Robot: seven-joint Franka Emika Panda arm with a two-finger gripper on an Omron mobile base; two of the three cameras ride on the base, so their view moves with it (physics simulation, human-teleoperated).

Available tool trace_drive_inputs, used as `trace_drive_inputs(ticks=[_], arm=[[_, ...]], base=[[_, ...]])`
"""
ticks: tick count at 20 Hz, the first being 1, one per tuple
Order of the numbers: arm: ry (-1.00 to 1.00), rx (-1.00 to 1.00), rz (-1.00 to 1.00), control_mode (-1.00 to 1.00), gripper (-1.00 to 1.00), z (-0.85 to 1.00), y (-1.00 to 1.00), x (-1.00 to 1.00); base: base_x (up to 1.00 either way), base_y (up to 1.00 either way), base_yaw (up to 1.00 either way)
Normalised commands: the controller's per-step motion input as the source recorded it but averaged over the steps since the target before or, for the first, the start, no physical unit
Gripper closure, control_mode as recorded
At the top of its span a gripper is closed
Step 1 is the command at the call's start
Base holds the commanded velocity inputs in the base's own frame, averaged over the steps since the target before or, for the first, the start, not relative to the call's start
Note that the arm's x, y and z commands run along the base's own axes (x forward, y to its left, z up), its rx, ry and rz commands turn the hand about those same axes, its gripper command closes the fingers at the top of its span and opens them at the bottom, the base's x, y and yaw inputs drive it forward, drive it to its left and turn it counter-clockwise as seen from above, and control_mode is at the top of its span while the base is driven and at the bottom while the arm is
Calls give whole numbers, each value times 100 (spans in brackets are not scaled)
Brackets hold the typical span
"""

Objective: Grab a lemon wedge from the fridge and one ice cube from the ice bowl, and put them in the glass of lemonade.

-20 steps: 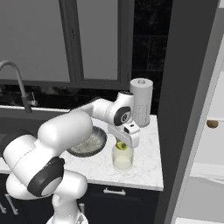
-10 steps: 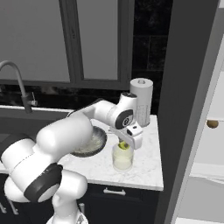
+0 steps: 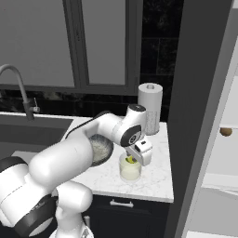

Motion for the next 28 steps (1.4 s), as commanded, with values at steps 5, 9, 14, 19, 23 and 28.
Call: trace_drive_inputs(ticks=[5, 9, 14, 19, 23, 28], arm=[[1, -3, -1, -100, 100, 0, 16, 0], [6, -7, -5, -100, 100, 0, 16, 6], [4, 0, -2, -100, 100, 0, 0, 9], [0, 0, 0, -100, 100, 0, 1, 8], [0, 0, 0, -100, 100, 0, 0, 3], [0, 0, 0, -100, 100, 0, 0, 8]], base=[[0, 0, 0], [0, 0, 0], [0, 0, 0], [0, 0, 0], [0, 0, 0], [0, 0, 0]])
